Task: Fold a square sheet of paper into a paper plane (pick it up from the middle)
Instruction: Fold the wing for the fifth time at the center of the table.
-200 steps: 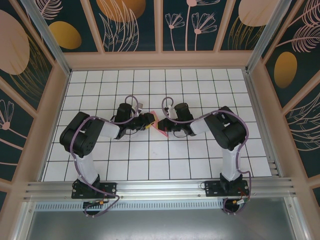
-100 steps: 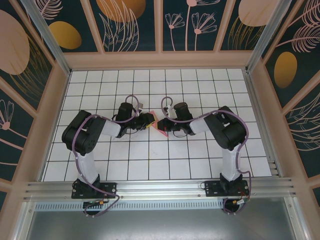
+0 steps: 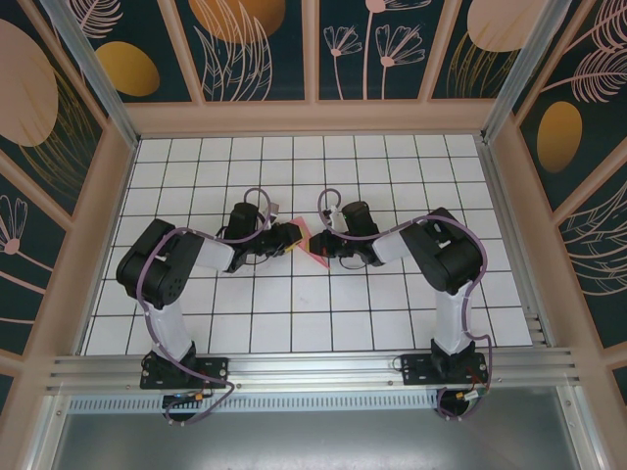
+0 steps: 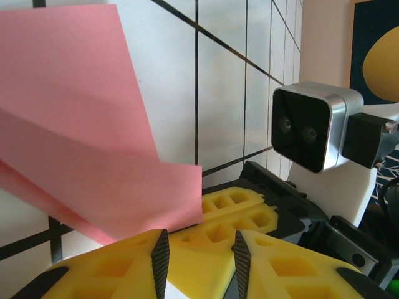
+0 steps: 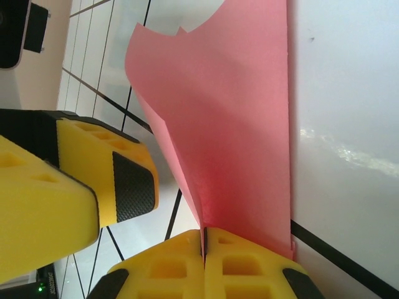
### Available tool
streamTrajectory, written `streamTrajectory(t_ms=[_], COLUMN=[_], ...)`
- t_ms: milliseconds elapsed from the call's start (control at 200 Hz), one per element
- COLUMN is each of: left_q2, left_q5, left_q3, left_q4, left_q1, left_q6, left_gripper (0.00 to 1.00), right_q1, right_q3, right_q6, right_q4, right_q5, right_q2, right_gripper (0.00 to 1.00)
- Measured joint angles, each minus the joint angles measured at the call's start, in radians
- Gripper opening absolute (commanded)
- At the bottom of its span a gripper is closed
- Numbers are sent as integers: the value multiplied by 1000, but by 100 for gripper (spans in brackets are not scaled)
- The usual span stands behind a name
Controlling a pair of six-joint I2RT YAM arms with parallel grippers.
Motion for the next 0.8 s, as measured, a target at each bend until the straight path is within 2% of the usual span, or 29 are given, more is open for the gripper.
streamTrajectory(t_ms=[616,796], left_q2=[63,64], left_q5=[5,5], left_q3=[16,23], left_q4=[2,-10], left_q1=[0,0], left_q6=[0,0], left_gripper=[30,32], right_q1=[-1,-1], right_q3=[-2,0], right_q6=[19,17], right_q4=[0,-2], right_q5=[1,1], right_q2=[0,0], right_gripper=[0,0])
